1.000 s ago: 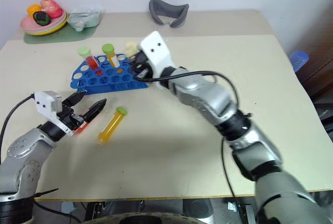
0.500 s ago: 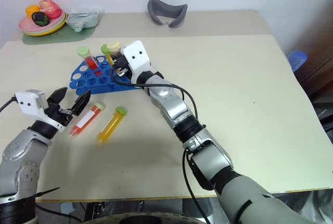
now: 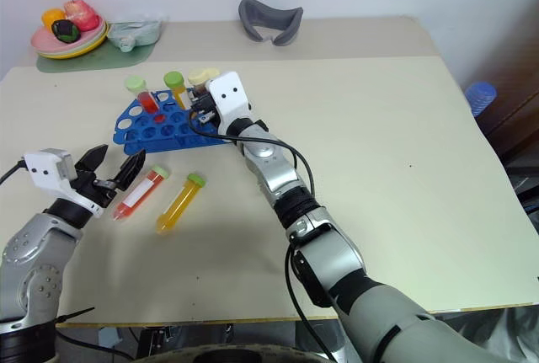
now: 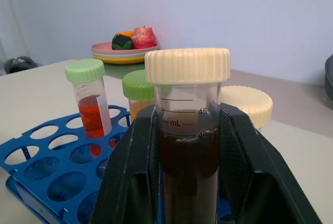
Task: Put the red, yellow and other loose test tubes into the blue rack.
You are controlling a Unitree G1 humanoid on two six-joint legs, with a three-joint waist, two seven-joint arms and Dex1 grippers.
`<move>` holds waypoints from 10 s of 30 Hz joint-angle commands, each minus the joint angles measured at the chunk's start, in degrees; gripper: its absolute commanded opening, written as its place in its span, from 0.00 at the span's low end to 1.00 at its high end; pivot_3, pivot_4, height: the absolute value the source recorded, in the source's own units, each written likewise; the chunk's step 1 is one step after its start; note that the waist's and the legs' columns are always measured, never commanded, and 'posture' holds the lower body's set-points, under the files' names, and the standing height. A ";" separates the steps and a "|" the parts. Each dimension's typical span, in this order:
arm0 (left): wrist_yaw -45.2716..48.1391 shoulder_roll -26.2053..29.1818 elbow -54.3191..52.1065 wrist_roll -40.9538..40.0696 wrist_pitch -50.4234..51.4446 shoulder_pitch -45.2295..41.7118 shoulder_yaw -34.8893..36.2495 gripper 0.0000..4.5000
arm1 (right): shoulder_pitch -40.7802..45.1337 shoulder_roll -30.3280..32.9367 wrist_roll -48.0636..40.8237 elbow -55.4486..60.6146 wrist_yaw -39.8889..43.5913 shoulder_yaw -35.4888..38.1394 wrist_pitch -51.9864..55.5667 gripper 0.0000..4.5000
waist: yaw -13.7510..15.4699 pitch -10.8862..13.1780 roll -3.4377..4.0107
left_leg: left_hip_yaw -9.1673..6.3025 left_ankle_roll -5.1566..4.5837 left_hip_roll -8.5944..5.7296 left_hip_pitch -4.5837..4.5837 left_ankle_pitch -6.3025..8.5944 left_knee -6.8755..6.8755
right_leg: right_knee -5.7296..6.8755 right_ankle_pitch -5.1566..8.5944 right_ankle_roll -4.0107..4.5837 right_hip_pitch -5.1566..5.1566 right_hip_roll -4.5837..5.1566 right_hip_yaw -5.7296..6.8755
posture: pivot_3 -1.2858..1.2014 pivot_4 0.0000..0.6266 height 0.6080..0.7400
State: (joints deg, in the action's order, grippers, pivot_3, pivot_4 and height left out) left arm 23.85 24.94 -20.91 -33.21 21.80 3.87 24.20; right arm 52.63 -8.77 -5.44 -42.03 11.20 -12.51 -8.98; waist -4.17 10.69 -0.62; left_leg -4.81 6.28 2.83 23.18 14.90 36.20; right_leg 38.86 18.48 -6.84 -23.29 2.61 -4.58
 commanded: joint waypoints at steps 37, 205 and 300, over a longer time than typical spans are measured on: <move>6.88 4.08 -5.81 -0.81 0.77 2.61 -4.30 1.00 | -1.85 -5.82 -3.66 -4.12 6.37 5.64 -7.06 0.27 | -0.13 0.01 0.01 | 0.00 0.01 0.00 -0.07 0.00 -0.01 | 0.10 0.01 0.01 -0.01 -0.01 -0.02 | 0.52 0.24 1.00; -11.62 -15.42 39.77 24.58 -43.36 -31.96 -21.42 0.20 | -38.40 41.65 -21.48 70.33 32.95 8.65 40.13 1.00 | 3.17 0.17 -0.21 | 0.09 -0.40 -0.09 -0.67 0.24 -0.01 | -0.72 0.03 -0.07 0.99 0.05 -0.02 | 0.52 0.24 1.00; -11.07 3.67 3.96 20.96 -0.99 -26.03 -6.26 0.20 | -36.33 45.34 -22.84 71.76 40.84 3.21 40.19 1.00 | 2.03 0.20 -0.38 | 0.02 -0.45 -0.06 -0.69 0.27 0.04 | -0.65 0.04 -0.06 1.02 0.06 0.01 | 0.52 0.24 1.00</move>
State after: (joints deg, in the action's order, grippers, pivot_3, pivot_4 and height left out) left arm 15.30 30.15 -17.85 -16.08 29.93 -22.56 19.56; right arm 15.29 36.96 -28.27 29.40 51.89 -9.09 32.07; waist -2.14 10.88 -0.99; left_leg -4.77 5.83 2.76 22.54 15.16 36.24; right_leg 38.20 18.51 -6.90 -22.30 2.68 -4.58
